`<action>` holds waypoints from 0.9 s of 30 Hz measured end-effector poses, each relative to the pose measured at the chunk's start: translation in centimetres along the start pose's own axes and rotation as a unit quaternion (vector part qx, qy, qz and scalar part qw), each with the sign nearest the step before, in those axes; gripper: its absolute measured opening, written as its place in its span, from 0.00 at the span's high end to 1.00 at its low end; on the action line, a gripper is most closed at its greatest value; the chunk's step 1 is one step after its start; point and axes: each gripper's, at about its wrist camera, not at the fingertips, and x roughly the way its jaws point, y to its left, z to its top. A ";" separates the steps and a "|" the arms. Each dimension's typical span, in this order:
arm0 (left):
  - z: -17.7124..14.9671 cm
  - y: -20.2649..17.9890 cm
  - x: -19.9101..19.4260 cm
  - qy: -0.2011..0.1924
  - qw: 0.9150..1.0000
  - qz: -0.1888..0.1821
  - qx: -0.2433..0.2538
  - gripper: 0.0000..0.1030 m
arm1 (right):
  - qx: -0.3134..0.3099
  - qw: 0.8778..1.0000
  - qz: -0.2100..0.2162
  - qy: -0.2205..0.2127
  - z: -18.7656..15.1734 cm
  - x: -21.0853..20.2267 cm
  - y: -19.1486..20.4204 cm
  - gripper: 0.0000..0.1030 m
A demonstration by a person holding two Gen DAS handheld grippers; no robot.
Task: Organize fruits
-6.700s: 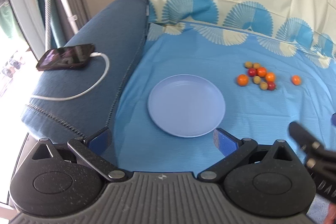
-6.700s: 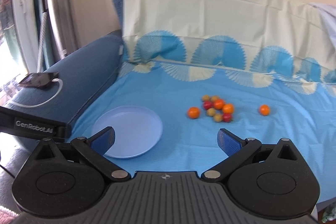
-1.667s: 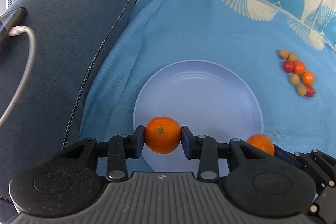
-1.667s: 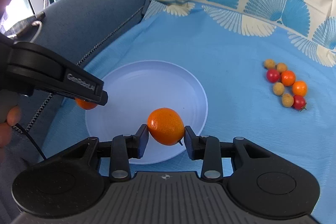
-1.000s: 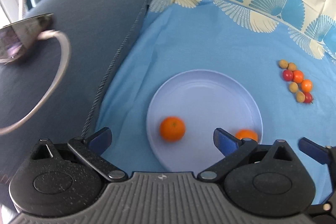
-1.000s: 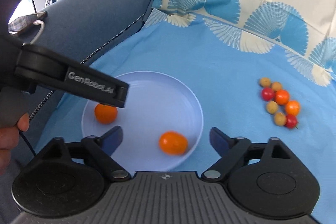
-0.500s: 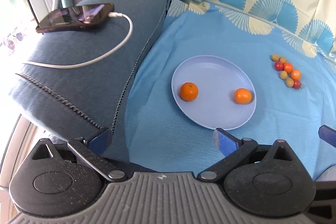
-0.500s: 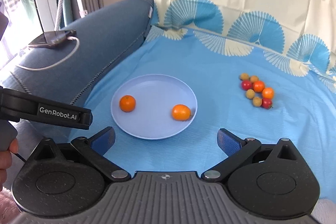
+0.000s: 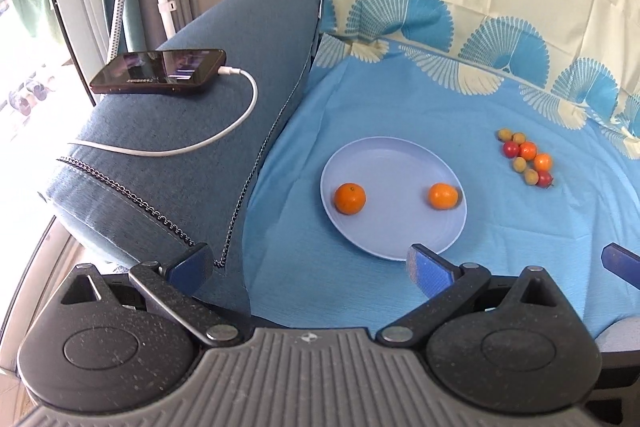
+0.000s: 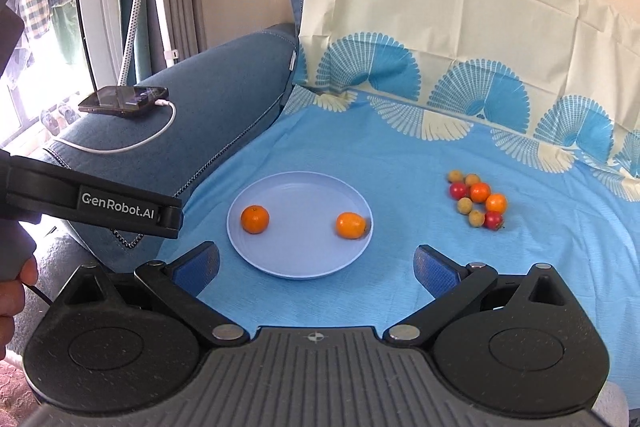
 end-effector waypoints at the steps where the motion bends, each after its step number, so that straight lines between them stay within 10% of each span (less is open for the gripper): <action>1: -0.1 0.0 -0.2 -0.001 1.000 0.000 -0.001 0.00 | 0.000 1.000 0.000 -0.001 0.0 -0.1 0.0 0.01; 27: -0.3 0.6 -0.5 -0.001 1.000 0.000 -0.003 0.00 | -0.003 1.000 0.006 -0.003 -0.2 -0.5 0.1 0.01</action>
